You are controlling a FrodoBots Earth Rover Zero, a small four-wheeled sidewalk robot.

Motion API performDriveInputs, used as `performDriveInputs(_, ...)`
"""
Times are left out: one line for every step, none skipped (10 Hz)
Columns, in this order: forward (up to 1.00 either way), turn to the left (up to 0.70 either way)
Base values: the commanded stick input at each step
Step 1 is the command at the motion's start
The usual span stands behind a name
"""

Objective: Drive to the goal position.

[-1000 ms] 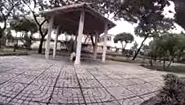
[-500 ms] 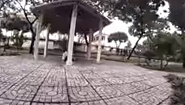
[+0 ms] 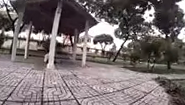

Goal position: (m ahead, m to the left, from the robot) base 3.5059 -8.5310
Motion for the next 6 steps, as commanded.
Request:
performDriveInputs(1.0, -0.27)
performDriveInputs(1.0, -0.27)
performDriveInputs(1.0, -0.27)
performDriveInputs(1.0, -0.27)
performDriveInputs(1.0, -0.27)
performDriveInputs(1.0, -0.13)
